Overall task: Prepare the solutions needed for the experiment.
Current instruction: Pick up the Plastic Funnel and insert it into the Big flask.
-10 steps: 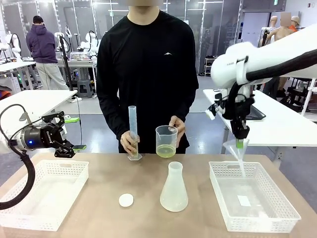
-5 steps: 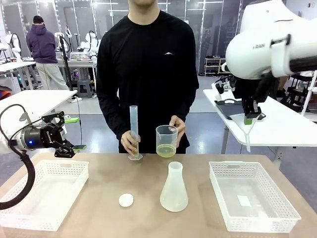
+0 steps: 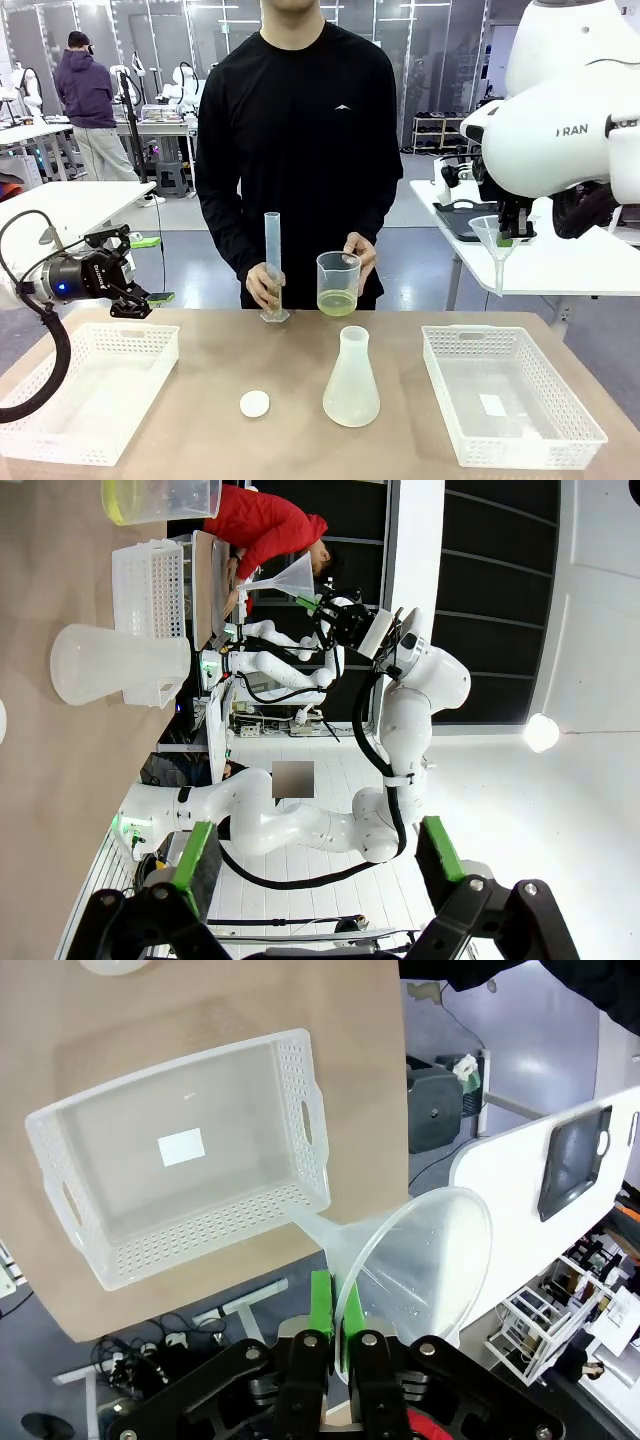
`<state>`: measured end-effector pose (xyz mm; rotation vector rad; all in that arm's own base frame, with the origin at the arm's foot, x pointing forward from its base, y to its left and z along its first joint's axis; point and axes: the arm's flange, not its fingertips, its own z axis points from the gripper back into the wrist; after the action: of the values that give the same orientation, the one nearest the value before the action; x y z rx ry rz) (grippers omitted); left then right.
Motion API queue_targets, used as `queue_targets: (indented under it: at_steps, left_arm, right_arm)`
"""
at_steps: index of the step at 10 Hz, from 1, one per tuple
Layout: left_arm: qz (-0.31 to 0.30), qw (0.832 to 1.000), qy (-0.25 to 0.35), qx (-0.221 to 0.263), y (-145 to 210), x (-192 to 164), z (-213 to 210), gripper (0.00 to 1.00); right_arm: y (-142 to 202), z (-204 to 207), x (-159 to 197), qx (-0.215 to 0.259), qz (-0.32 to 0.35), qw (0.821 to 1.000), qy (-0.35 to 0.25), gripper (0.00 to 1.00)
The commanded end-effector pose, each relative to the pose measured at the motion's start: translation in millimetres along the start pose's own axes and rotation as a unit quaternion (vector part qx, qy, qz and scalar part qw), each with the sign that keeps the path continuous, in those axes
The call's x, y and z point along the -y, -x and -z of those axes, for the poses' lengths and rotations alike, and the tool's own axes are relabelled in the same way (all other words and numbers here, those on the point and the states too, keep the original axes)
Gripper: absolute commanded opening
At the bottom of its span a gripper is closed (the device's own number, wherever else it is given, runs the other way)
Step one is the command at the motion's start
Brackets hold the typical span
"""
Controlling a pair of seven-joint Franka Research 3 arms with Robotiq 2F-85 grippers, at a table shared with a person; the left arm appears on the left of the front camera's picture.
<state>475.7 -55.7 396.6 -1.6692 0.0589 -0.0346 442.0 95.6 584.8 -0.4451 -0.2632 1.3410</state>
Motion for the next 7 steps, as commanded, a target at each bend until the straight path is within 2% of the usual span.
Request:
queue_targets:
  at_steps: [1, 7]
  left_arm:
    - [0.005, 1.000, 0.001, 0.000, 1.5, 1.6, 0.2, 1.00]
    - [0.005, 1.000, 0.001, 0.000, 1.5, 1.6, 0.2, 1.00]
  right_arm:
    - [-2.2, -3.1, 0.0, -0.005, -0.006, 1.000, -0.004, 0.00]
    - [-2.2, -3.1, 0.0, -0.005, -0.006, 1.000, -0.004, 0.00]
